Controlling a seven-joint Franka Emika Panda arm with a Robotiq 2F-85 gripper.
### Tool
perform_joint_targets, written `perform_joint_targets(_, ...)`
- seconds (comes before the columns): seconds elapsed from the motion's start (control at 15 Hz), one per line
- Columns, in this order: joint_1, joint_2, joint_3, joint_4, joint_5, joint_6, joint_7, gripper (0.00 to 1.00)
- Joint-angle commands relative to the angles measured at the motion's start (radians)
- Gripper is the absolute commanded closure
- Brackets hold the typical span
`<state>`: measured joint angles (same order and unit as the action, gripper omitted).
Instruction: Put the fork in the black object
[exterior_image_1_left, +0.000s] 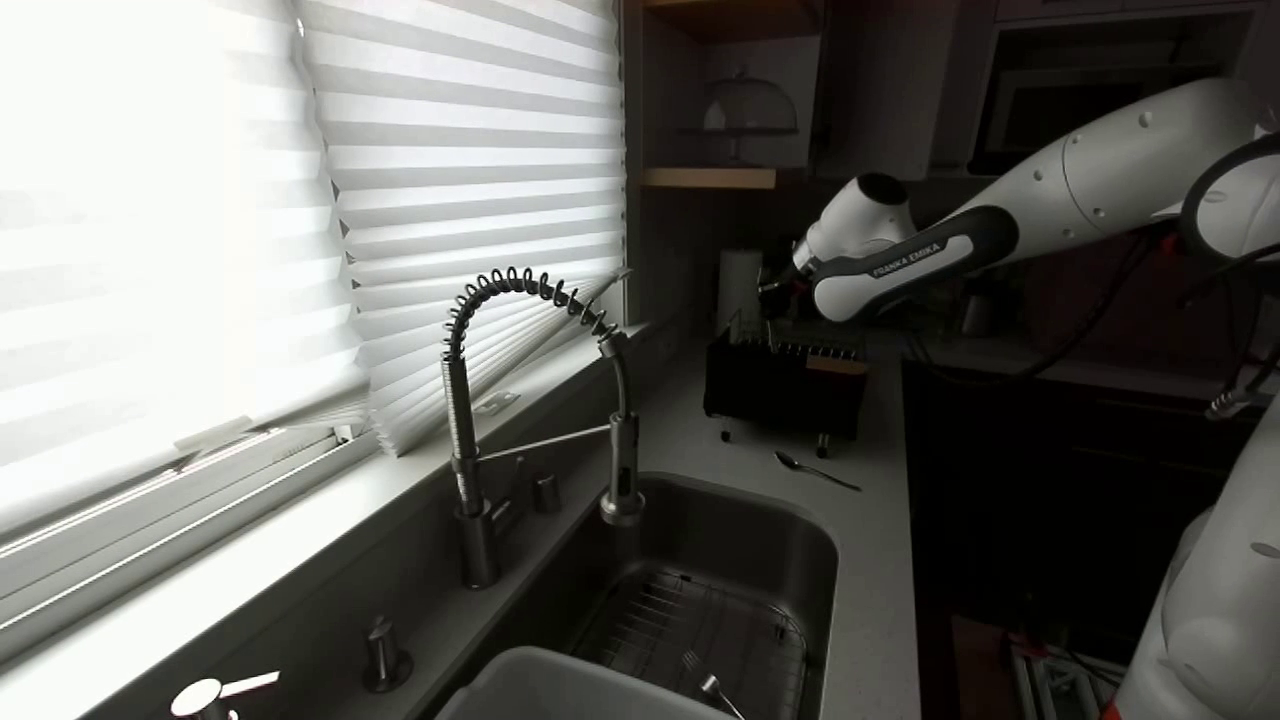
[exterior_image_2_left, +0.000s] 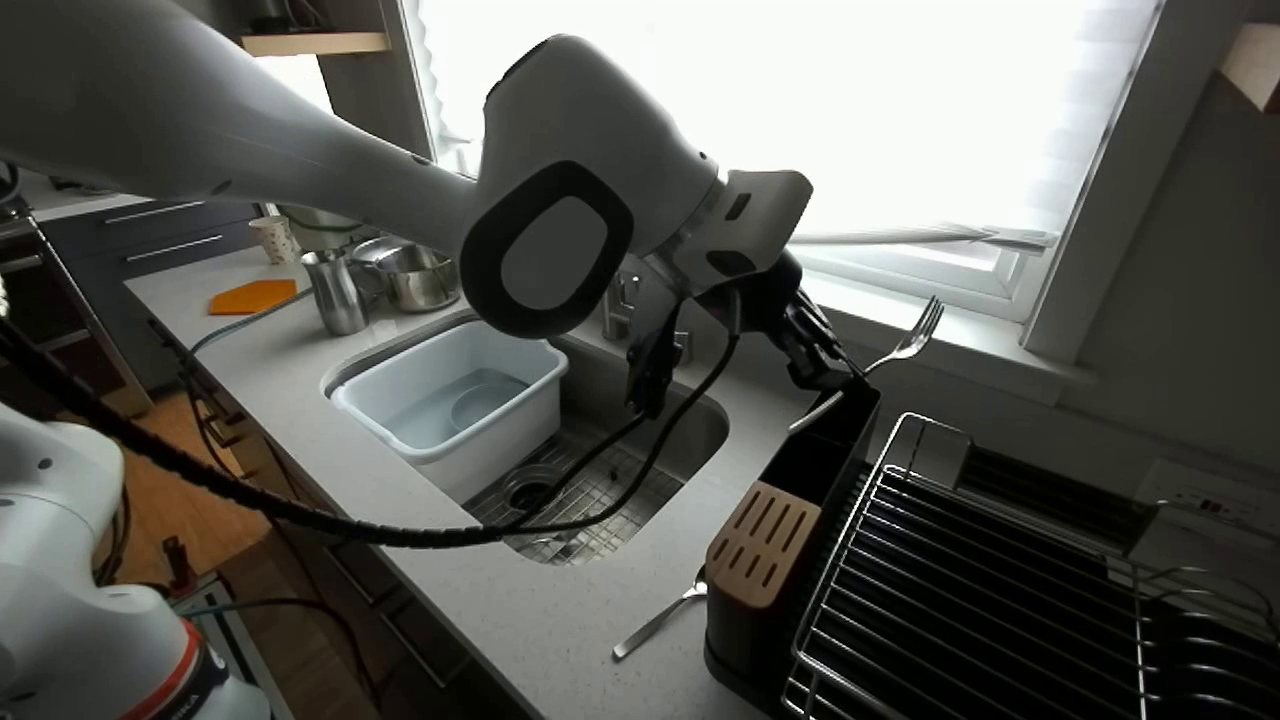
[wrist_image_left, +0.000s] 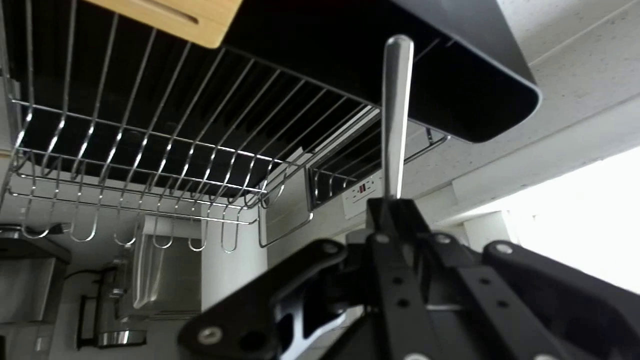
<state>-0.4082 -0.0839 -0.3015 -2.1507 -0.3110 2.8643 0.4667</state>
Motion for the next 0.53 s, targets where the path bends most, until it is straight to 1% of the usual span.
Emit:
perform_joint_targets(0.0, -0.037, -0.022, 0.006, -0.036, -0.111, 0.002, 0.117, 0.98)
perform_joint_targets(0.33, -0.057, -0.013, 0.014, -0.062, -0.282, 0.026, 0.274, 0.98)
perform_joint_targets(0.47, -0.052, -0.012, 0.011, -0.075, -0.308, 0.033, 0.31, 0.98)
